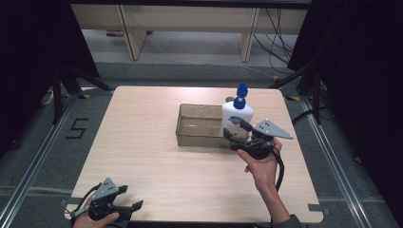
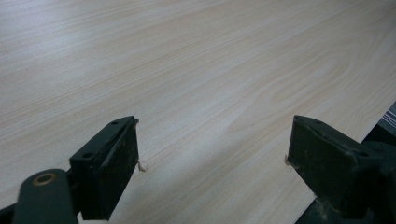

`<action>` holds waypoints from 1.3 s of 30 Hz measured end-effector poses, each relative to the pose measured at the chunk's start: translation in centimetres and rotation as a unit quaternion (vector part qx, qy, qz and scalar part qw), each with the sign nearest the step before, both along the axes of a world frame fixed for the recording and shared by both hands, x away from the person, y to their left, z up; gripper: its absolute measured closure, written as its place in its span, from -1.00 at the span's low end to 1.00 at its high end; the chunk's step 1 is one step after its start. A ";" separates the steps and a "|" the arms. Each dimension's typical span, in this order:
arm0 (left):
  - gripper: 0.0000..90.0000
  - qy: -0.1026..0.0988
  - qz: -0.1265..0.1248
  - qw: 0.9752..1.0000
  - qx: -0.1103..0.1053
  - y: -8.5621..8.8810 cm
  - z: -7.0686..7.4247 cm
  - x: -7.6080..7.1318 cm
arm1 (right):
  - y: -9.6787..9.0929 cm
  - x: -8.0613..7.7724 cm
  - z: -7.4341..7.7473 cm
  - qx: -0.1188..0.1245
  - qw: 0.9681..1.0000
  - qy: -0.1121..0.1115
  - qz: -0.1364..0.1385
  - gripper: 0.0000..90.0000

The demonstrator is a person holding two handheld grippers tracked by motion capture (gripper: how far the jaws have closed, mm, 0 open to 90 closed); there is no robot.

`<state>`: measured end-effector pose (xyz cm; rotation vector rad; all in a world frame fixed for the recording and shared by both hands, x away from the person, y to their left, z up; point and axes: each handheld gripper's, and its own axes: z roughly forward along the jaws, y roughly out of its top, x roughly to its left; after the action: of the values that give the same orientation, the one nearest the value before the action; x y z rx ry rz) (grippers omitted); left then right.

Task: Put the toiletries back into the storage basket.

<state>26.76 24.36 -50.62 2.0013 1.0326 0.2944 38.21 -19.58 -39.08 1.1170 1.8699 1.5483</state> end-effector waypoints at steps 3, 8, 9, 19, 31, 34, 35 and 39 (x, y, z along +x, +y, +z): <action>-0.65 -0.002 0.009 1.000 -0.014 -0.2 -0.1 0.0 | 0.4 -0.2 -0.4 -0.004 1.000 0.005 0.007 -0.37; -0.65 0.000 0.000 1.000 0.000 0.0 0.0 0.0 | 1.0 -0.4 -1.1 -0.012 1.000 0.006 0.022 -0.37; -0.65 0.000 0.000 1.000 0.001 0.0 0.0 0.0 | 1.2 -0.4 -1.3 -0.010 1.000 0.009 0.023 -0.37; -0.65 0.003 0.000 1.000 0.003 0.0 0.1 0.0 | 1.6 -1.0 -2.5 -0.016 0.999 0.028 0.037 -0.38; -0.65 0.002 -0.002 1.000 0.004 0.0 0.1 0.0 | 2.3 -1.9 -3.4 -0.026 0.998 0.026 0.056 -0.40; -0.65 0.004 -0.002 1.000 0.004 0.0 0.1 0.0 | 2.4 -2.2 -3.6 -0.027 0.997 0.038 0.056 -0.47; -0.65 0.003 -0.002 1.000 0.004 0.0 0.1 0.0 | 2.3 -2.0 -3.7 -0.037 0.998 0.021 0.051 -0.48; -0.65 0.004 -0.001 1.000 0.005 0.0 0.1 0.0 | 2.5 -2.4 -3.9 -0.030 0.997 0.041 0.060 -0.52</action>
<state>26.73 24.35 -50.56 2.0130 1.0360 0.2915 35.84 -17.11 -42.97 1.0750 2.0588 1.5201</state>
